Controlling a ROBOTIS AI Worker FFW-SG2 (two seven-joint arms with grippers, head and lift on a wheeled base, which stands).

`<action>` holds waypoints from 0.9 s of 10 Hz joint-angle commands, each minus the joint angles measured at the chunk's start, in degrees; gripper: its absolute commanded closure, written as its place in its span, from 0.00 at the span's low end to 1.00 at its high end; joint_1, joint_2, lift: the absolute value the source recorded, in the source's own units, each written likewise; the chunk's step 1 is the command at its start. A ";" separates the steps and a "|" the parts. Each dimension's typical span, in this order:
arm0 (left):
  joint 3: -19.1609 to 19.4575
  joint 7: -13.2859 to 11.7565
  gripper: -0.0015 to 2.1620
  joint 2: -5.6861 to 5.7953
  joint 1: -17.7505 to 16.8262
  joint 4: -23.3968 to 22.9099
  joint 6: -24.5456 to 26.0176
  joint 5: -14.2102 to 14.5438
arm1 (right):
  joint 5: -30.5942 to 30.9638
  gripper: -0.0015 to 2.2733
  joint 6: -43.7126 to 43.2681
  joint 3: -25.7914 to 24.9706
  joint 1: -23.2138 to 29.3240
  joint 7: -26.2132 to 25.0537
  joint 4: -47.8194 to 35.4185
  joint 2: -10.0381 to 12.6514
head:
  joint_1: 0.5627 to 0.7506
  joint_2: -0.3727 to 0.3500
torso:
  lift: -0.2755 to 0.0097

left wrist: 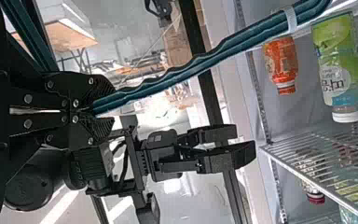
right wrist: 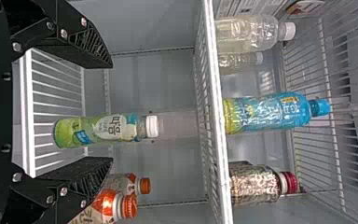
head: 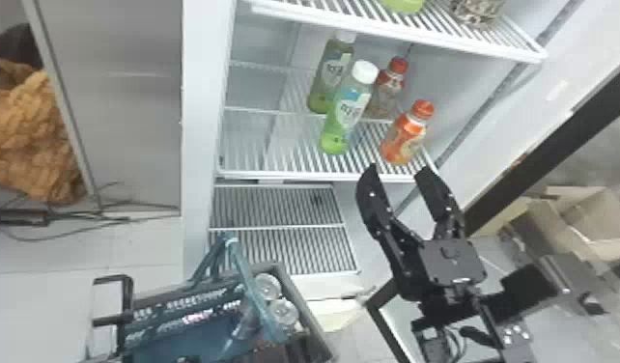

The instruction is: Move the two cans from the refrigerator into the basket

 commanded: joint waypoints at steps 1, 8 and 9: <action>0.00 0.01 0.56 0.00 0.00 -0.13 0.00 -0.10 | 0.00 0.15 0.00 -0.32 0.29 -0.06 0.08 0.25 | 0.70 0.03 | 0.00; -0.11 -0.08 0.56 0.00 0.14 0.02 0.00 -0.33 | 0.00 0.15 0.00 -0.66 0.58 -0.06 -0.20 0.42 | 0.70 0.03 | 0.00; -0.11 -0.08 0.56 0.00 0.14 0.02 0.00 -0.33 | 0.00 0.15 0.00 -0.66 0.58 -0.06 -0.20 0.42 | 0.70 0.03 | 0.00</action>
